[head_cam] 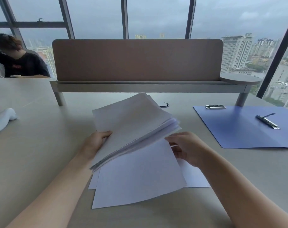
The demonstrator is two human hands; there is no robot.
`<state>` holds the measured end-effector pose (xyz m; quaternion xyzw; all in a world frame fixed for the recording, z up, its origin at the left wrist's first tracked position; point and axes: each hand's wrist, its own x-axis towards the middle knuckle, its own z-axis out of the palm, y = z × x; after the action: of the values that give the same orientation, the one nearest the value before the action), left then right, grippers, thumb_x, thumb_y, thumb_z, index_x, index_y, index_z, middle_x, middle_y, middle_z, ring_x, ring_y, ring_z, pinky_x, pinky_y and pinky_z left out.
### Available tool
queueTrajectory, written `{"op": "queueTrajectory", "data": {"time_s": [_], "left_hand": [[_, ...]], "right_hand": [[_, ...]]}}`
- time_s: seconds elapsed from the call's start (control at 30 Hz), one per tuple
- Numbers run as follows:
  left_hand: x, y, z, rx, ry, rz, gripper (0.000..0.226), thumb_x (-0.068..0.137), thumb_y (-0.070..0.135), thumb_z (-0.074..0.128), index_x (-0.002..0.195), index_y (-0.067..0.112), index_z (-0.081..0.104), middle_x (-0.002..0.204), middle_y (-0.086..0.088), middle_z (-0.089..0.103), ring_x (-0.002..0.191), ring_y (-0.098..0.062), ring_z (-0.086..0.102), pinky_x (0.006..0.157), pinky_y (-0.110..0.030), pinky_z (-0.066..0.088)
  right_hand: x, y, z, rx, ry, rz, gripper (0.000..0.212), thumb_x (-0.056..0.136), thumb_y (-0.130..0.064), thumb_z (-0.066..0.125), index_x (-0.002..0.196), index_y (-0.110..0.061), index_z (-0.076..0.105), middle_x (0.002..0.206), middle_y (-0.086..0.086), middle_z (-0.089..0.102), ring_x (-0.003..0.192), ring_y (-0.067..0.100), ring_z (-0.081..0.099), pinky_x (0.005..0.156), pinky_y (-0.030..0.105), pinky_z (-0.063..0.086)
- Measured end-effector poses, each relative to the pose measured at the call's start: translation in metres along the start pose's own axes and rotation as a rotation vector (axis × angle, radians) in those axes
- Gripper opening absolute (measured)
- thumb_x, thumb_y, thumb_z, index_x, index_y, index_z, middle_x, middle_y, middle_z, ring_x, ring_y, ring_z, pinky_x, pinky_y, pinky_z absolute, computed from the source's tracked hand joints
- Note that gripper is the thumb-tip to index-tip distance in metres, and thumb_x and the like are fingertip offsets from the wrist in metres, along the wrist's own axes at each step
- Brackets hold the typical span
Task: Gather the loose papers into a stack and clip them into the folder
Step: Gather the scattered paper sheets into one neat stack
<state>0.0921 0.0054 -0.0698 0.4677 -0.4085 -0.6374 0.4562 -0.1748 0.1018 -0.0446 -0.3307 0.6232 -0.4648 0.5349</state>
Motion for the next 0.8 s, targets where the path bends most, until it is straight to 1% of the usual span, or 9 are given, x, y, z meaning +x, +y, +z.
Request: {"op": "queueTrajectory", "data": {"time_s": [0.07,0.1,0.13,0.17,0.23,0.37,0.6,0.73,0.8], "left_hand": [[0.002,-0.001,0.003,-0.018,-0.006,0.03,0.029,0.096,0.007,0.051,0.121,0.0,0.065,0.107,-0.012,0.074,0.091,-0.026,0.071,0.081,-0.031,0.057],[0.002,-0.001,0.006,-0.007,-0.009,0.055,0.025,0.094,0.005,0.052,0.113,0.002,0.067,0.092,-0.009,0.077,0.076,-0.021,0.074,0.069,-0.028,0.06],[0.002,-0.001,0.006,0.007,-0.006,0.083,0.02,0.094,0.004,0.053,0.106,0.002,0.068,0.078,-0.005,0.078,0.064,-0.018,0.074,0.058,-0.025,0.059],[0.003,-0.001,0.007,0.022,-0.004,0.105,0.017,0.093,0.002,0.053,0.1,0.002,0.068,0.069,-0.003,0.076,0.056,-0.016,0.072,0.051,-0.023,0.057],[0.002,0.001,0.008,0.04,0.001,0.147,0.015,0.093,0.0,0.053,0.096,-0.001,0.068,0.064,-0.001,0.075,0.053,-0.014,0.071,0.049,-0.022,0.056],[0.0,0.003,0.008,0.033,0.037,0.252,0.016,0.09,0.003,0.06,0.102,0.002,0.071,0.073,-0.002,0.076,0.061,-0.018,0.071,0.066,-0.028,0.056],[-0.012,0.002,0.015,0.016,-0.031,0.261,0.018,0.095,0.009,0.055,0.105,0.01,0.071,0.087,-0.006,0.077,0.07,-0.02,0.074,0.06,-0.028,0.059],[-0.015,0.003,0.015,0.072,-0.104,0.281,0.029,0.096,0.004,0.054,0.123,0.007,0.061,0.11,-0.012,0.071,0.088,-0.027,0.07,0.075,-0.034,0.056],[-0.01,0.005,0.012,0.042,-0.108,0.269,0.038,0.091,0.0,0.059,0.128,0.007,0.056,0.117,-0.014,0.069,0.086,-0.025,0.071,0.072,-0.034,0.059]], "right_hand": [[0.004,0.022,0.003,-0.243,0.003,-0.074,0.012,0.069,-0.009,0.063,0.065,-0.002,0.055,0.054,0.013,0.051,0.043,0.018,0.045,0.058,0.033,0.048],[0.004,0.025,-0.003,-0.296,-0.018,-0.087,0.023,0.062,-0.005,0.052,0.049,-0.003,0.034,0.04,0.011,0.025,0.035,0.013,0.019,0.047,0.017,0.018],[0.006,0.02,-0.003,-0.266,0.187,-0.202,0.033,0.055,0.005,0.046,0.046,-0.003,0.015,0.041,0.013,0.003,0.041,0.012,-0.001,0.057,0.032,-0.008],[0.002,0.021,0.002,-0.296,0.245,-0.323,0.046,0.054,0.007,0.058,0.047,-0.002,0.014,0.04,0.013,0.002,0.045,0.006,0.0,0.046,0.018,0.002],[-0.012,0.018,0.008,-0.176,0.039,-0.202,0.022,0.085,0.008,0.055,0.064,0.005,0.05,0.048,0.004,0.044,0.062,0.002,0.039,0.052,0.014,0.031],[-0.012,-0.013,0.004,0.031,0.097,-0.223,0.022,0.092,0.0,0.056,0.094,-0.007,0.078,0.067,0.003,0.075,0.052,0.014,0.068,0.049,0.019,0.052],[-0.004,-0.004,0.006,0.319,-0.143,-0.129,0.036,0.096,0.008,0.043,0.111,-0.002,0.073,0.107,0.023,0.074,0.085,0.033,0.071,0.073,0.039,0.063],[-0.004,-0.007,0.002,0.319,-0.218,-0.122,0.036,0.095,0.01,0.042,0.11,-0.001,0.073,0.103,0.022,0.074,0.079,0.03,0.07,0.071,0.034,0.064],[-0.005,-0.009,0.001,0.297,-0.164,-0.176,0.026,0.095,0.003,0.051,0.108,0.001,0.074,0.099,0.021,0.073,0.076,0.029,0.067,0.066,0.03,0.062]]}}
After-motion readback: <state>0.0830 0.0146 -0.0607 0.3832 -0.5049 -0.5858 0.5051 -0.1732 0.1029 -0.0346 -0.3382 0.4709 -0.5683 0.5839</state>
